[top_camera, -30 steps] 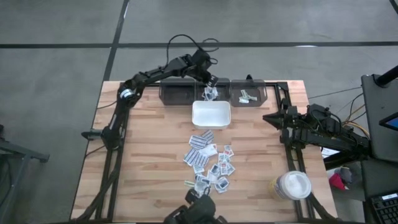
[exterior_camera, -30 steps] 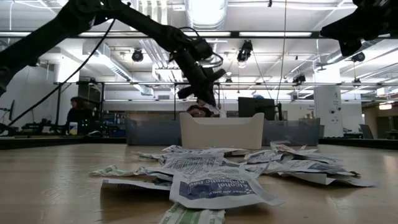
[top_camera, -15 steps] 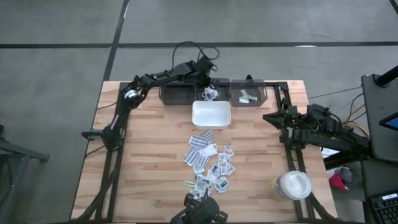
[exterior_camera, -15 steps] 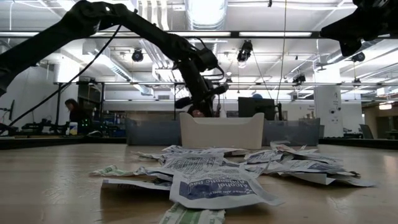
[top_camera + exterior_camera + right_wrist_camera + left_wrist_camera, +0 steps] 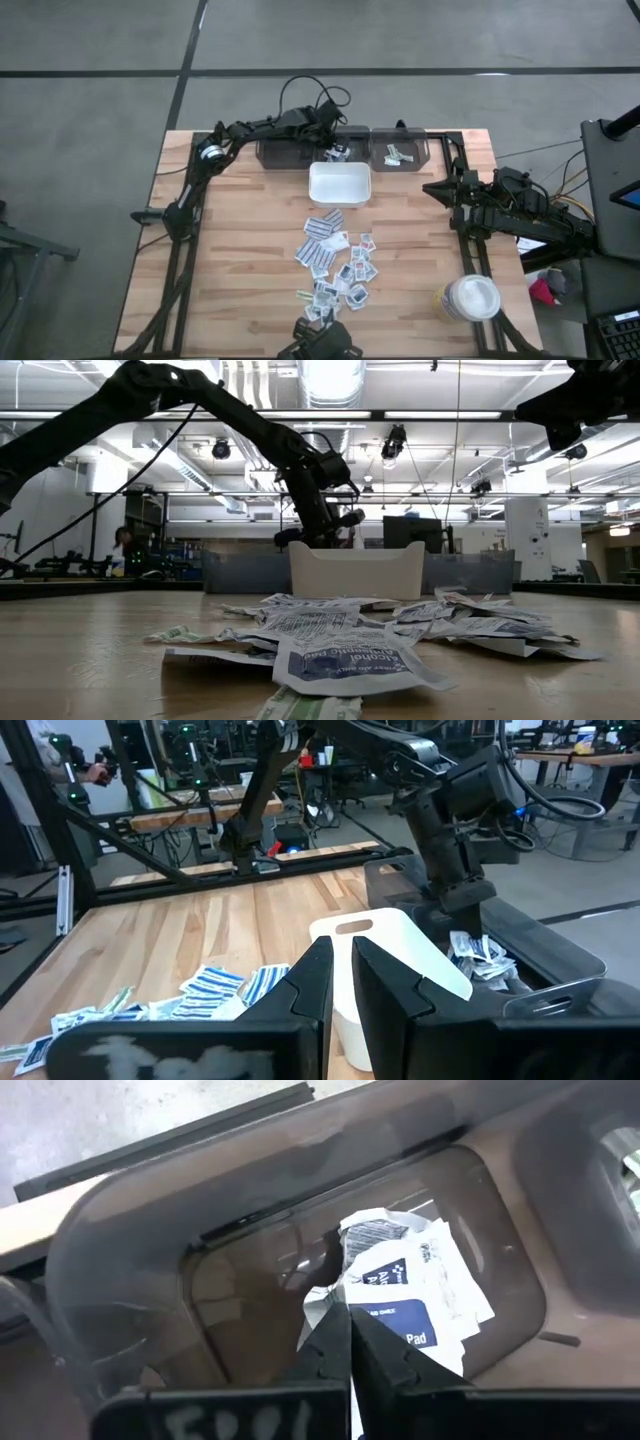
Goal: Pick & Place First Aid Supplies
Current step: Put the blue alcohol pad into the middle gray bin
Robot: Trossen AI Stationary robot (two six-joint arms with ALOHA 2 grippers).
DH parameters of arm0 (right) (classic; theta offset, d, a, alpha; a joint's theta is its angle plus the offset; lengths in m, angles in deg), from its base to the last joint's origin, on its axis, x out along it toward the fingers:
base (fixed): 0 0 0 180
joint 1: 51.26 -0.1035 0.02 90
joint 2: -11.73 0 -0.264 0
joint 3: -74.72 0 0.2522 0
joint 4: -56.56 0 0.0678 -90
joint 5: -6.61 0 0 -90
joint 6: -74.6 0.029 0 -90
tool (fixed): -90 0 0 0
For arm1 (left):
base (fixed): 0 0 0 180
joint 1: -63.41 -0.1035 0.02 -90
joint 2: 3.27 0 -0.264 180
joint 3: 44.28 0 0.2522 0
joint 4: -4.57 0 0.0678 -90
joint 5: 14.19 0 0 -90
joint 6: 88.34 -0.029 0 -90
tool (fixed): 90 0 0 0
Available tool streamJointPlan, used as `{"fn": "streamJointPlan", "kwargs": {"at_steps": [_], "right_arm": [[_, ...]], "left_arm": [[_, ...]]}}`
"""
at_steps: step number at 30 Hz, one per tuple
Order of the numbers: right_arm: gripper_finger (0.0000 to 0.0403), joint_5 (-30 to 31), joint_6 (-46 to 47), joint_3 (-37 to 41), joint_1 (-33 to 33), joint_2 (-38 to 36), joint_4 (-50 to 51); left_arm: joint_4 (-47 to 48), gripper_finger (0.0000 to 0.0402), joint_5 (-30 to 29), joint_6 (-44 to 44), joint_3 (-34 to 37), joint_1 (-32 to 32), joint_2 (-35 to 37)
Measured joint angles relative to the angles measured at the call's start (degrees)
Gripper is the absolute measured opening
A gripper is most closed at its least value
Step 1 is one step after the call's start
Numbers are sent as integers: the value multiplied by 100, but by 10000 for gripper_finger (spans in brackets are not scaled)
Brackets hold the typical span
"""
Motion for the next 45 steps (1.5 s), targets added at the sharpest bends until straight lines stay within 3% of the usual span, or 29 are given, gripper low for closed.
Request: {"fn": "streamJointPlan", "kwargs": {"at_steps": [13,25,34,45], "right_arm": [[38,-2,-6,0,0,0,0],[38,-14,-17,0,0,0,0],[38,-13,-9,0,0,-2,0],[38,-9,-15,0,0,-1,0]], "left_arm": [[0,109,183,-314,-73,-6,43],[139,119,376,-835,-208,308,1246],[341,117,357,-1418,-116,1514,2332],[678,116,78,-1308,14,3536,2499]]}}
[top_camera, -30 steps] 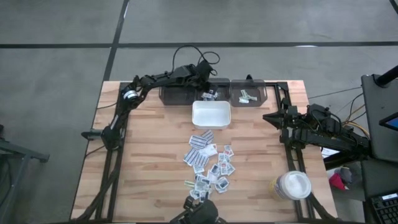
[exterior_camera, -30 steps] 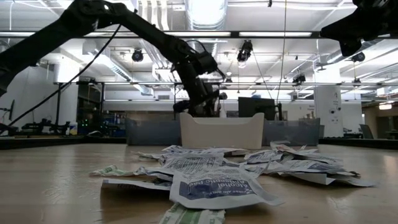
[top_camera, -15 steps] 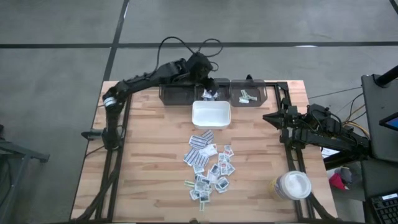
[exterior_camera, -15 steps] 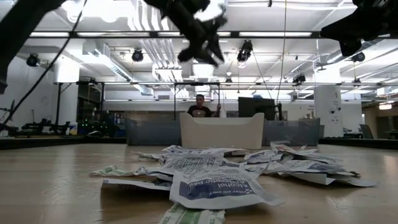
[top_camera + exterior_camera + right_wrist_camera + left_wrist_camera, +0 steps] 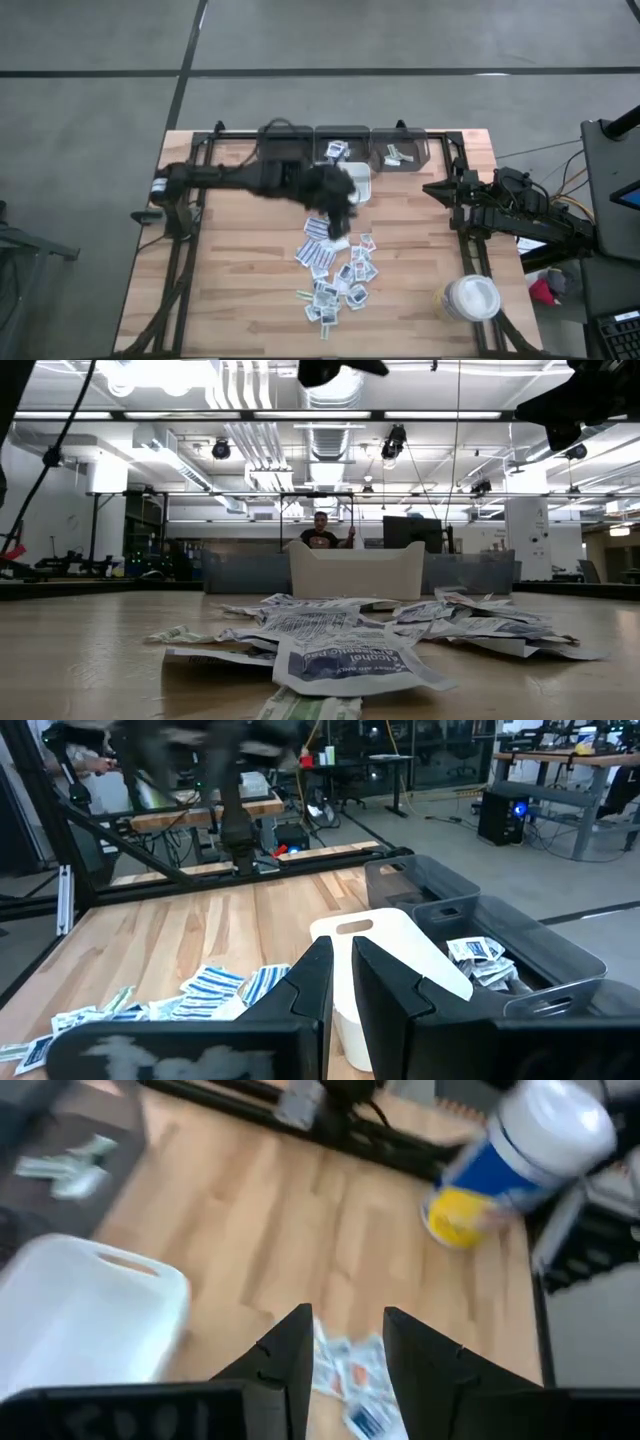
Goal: Pick & Place First Aid Supplies
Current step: Put the blue alcohol pad into the middle gray bin
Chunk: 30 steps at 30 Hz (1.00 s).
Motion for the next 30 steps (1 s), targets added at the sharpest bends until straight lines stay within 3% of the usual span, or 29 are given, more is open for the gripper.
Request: {"fn": "streamJointPlan", "kwargs": {"at_steps": [6,14,21,30], "right_arm": [[38,4,-4,0,0,1,0],[38,4,11,0,0,1,0],[38,4,3,0,0,0,0],[38,3,3,-1,0,0,0]], "left_arm": [[158,116,-600,600,330,795,-38],[127,116,-584,1503,1068,1246,-46],[-5,116,-456,1291,1818,1393,-46],[-723,116,364,413,2694,1467,-49]]}}
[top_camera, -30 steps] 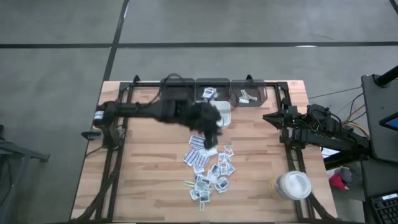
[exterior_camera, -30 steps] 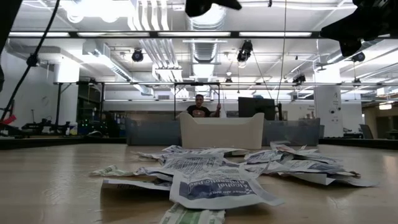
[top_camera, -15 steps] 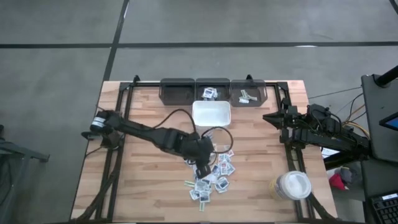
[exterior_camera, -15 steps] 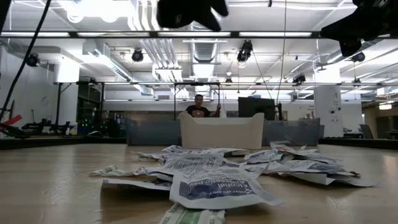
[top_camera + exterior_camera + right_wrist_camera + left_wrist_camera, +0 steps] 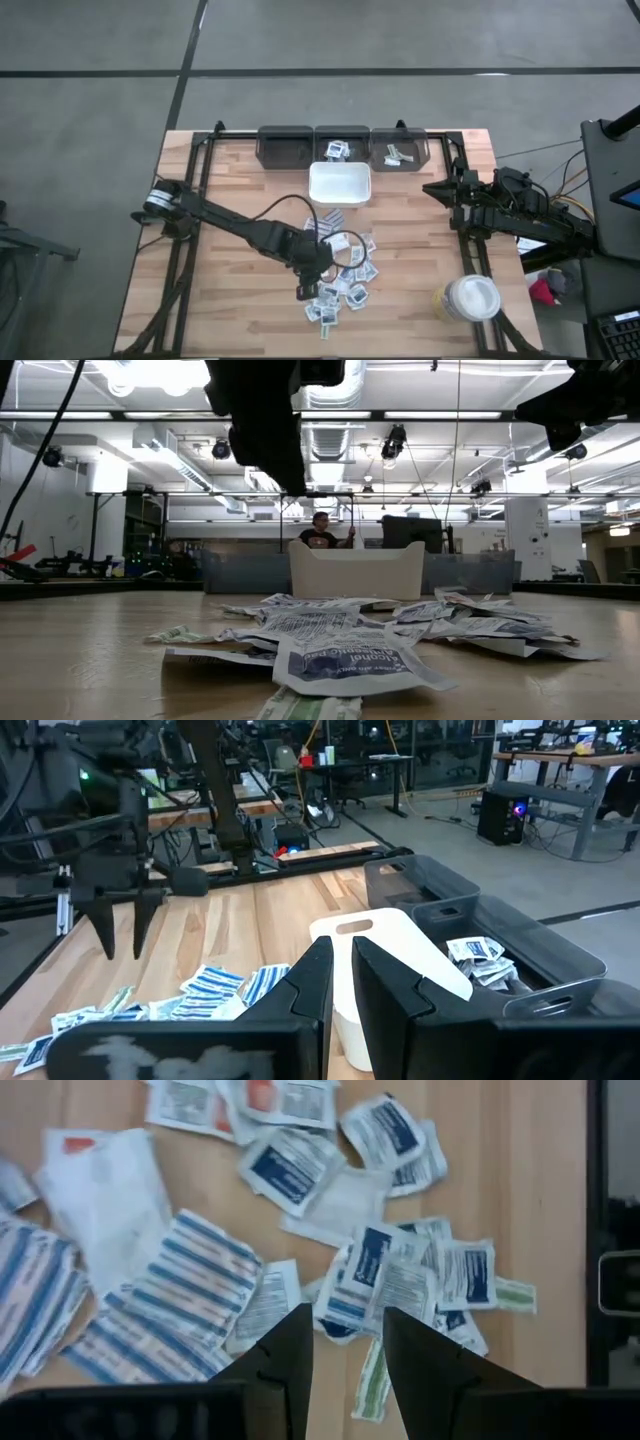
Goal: Pick & Place First Aid Supplies
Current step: Put the blue alcohol pad into the middle gray bin
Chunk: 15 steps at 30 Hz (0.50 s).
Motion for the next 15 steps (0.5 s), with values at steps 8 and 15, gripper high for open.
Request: {"fn": "streamJointPlan", "kwargs": {"at_steps": [8,15], "right_arm": [[38,0,-2,1,0,1,0],[38,-1,8,1,-2,1,0]], "left_arm": [[-354,116,79,-850,187,31,-32],[-399,116,344,-1397,-184,70,-503]]}}
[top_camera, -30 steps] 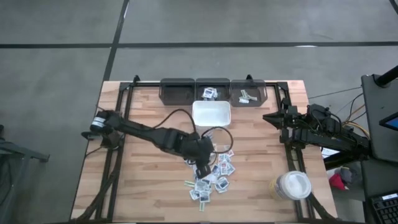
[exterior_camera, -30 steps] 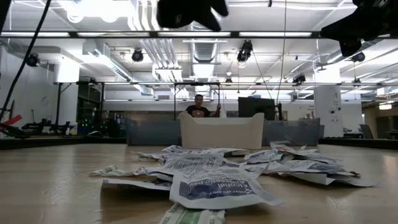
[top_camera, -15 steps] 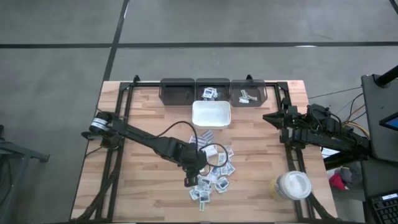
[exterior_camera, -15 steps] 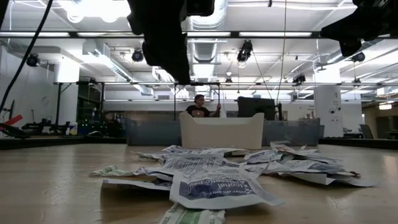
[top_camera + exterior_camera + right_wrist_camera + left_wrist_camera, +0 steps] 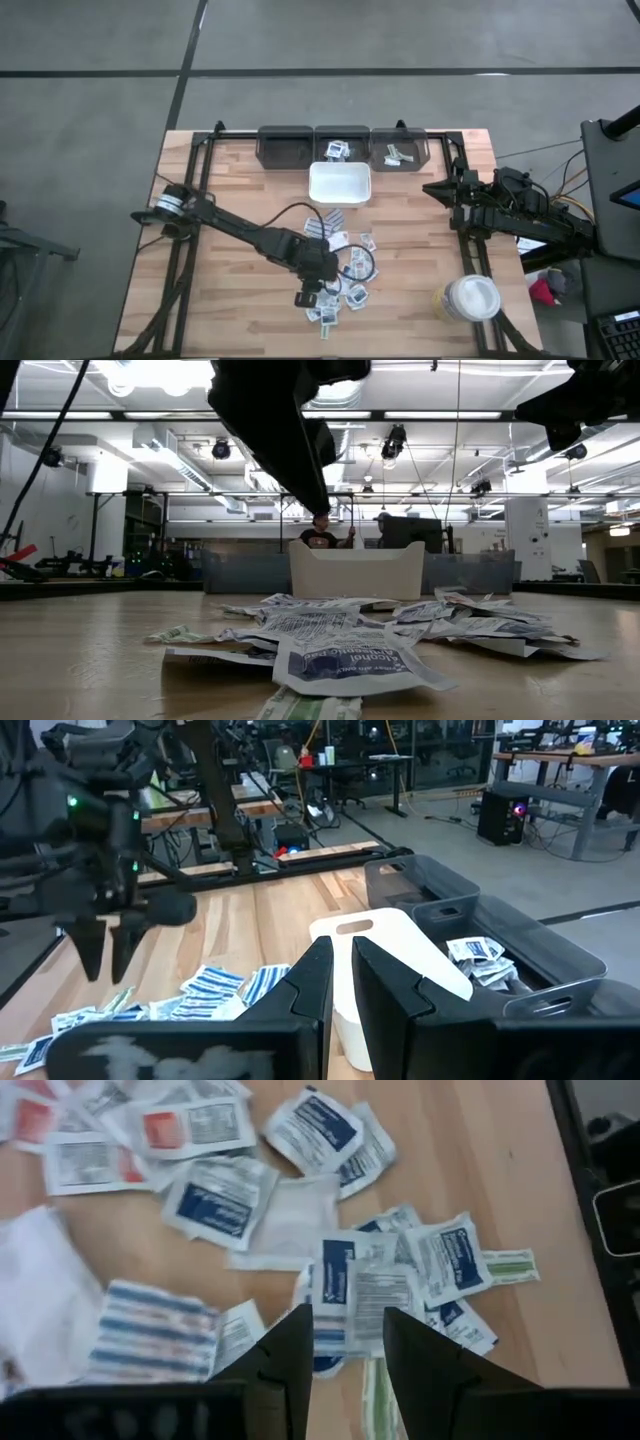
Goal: Pick & Place First Aid Supplies
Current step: Put the blue alcohol pad into the middle gray bin
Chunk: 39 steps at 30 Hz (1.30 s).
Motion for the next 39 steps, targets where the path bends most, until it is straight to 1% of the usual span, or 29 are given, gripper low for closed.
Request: {"fn": "streamJointPlan", "kwargs": {"at_steps": [5,11,13,17,24,33,39], "right_arm": [[38,-2,-15,0,0,-2,2],[38,-1,-5,0,0,0,0],[38,0,-6,-2,0,0,0],[38,0,-15,0,0,0,0],[38,-1,-15,0,0,-1,0],[38,0,0,0,2,0,0],[38,0,0,0,2,0,0]], "left_arm": [[71,116,32,-72,-319,0,-438],[137,116,493,-168,-461,50,-674],[143,116,558,-250,-441,89,-716],[146,116,550,-306,-411,133,-743],[158,116,316,-312,-400,129,-806],[61,116,362,-216,-398,120,-1165],[56,111,366,-96,-399,118,-1178]]}}
